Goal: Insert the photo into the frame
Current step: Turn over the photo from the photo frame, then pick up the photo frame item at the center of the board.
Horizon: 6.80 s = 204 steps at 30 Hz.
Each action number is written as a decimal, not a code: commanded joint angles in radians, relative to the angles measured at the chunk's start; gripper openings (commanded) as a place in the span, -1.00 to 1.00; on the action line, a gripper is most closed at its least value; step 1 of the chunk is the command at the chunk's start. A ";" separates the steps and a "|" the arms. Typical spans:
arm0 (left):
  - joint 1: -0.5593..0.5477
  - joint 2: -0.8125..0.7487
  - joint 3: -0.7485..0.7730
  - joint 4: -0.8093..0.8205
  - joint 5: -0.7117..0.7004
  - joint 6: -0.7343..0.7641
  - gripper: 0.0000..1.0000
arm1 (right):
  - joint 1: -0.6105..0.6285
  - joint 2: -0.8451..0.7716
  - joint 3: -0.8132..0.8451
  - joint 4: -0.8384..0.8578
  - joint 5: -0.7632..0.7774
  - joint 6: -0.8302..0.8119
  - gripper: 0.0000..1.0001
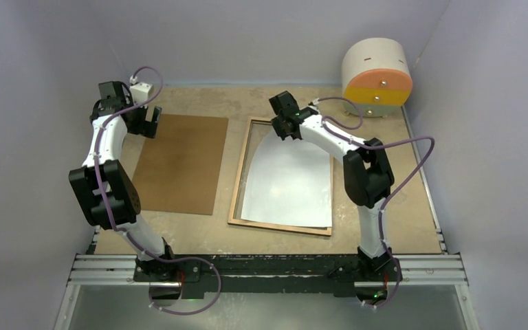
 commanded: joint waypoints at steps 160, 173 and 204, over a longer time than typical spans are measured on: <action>-0.034 0.340 -0.198 0.054 -0.012 0.069 0.47 | 0.238 0.298 0.133 0.623 -0.727 -0.235 0.90; -0.090 0.338 -0.201 -0.027 0.071 0.129 0.41 | 0.238 0.082 -0.059 0.915 -0.745 -0.141 0.84; -0.270 0.108 -0.034 -0.089 0.045 0.121 0.85 | 0.130 -0.228 -0.344 0.624 -0.584 -0.197 -1.00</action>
